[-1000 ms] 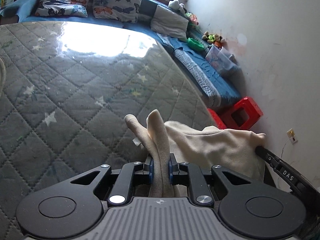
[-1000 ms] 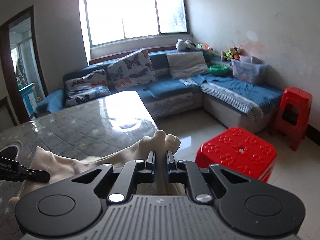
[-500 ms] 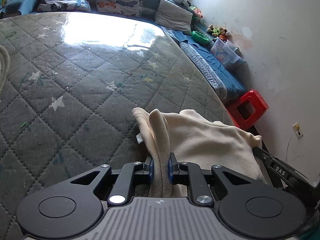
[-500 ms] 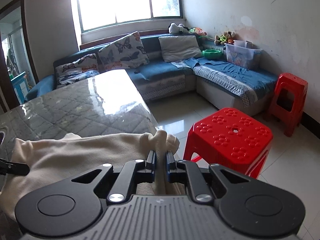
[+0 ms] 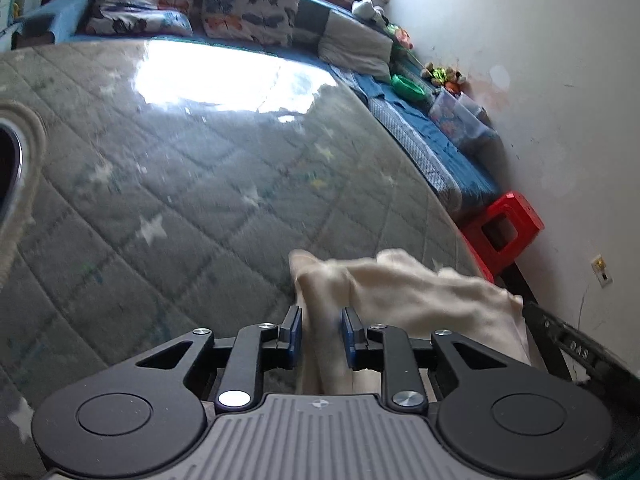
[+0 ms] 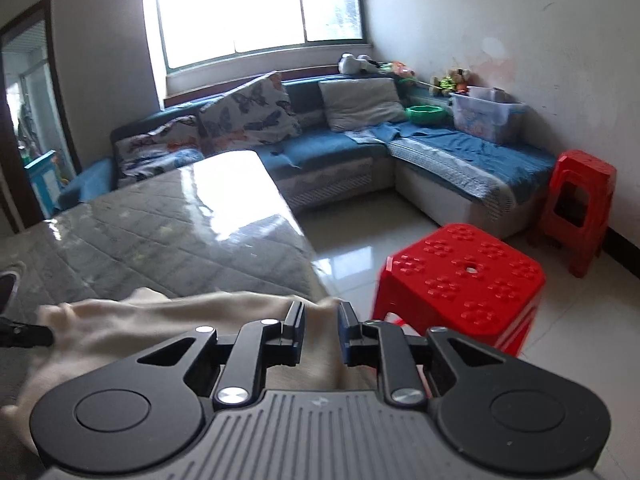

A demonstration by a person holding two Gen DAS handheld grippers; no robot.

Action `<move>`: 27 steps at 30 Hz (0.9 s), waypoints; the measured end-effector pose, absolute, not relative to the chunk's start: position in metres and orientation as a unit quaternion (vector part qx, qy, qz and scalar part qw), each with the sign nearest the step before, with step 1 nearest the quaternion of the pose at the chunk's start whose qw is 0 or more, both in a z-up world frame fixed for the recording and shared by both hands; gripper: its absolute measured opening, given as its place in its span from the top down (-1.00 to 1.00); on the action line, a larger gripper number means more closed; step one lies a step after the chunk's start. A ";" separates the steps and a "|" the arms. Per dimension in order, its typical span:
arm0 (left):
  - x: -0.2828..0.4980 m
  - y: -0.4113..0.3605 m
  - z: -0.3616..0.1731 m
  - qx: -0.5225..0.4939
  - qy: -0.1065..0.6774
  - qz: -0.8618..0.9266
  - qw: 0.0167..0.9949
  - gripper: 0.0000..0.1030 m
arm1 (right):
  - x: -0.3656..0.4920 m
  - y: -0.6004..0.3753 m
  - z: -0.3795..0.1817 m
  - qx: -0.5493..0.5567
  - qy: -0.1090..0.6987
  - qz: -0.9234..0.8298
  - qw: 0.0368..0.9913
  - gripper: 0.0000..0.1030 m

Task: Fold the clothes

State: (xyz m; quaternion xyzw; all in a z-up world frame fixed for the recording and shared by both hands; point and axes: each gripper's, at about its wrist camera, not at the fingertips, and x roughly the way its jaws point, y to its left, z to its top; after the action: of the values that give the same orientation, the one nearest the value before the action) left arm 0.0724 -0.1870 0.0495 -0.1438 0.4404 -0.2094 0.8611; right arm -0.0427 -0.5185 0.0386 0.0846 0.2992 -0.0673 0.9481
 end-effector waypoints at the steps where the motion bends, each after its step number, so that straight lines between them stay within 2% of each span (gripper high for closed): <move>1: 0.074 -0.187 0.052 -0.145 0.438 -0.209 0.862 0.54 | -0.041 -0.516 0.039 0.084 0.300 -0.062 0.948 0.67; 13: 0.080 -0.224 0.053 -0.116 0.434 -0.240 0.860 0.54 | -0.010 -0.504 0.022 0.087 0.325 -0.046 0.940 0.64; 17: 0.083 -0.229 0.056 -0.114 0.427 -0.241 0.864 0.54 | -0.010 -0.497 0.032 0.084 0.313 -0.036 0.945 0.50; 20: 0.085 -0.228 0.057 -0.114 0.421 -0.239 0.867 0.53 | -0.008 -0.488 0.035 0.089 0.313 -0.011 0.945 0.49; 27: 0.091 -0.211 0.053 -0.117 0.423 -0.210 0.873 0.49 | 0.015 -0.468 0.018 0.070 0.333 -0.005 0.940 0.31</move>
State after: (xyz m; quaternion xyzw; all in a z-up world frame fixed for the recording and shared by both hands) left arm 0.0909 -0.2107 0.0533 -0.1166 0.4232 -0.2105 0.8735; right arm 0.0154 -0.4676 0.0176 0.0697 0.3326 -0.0048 0.9405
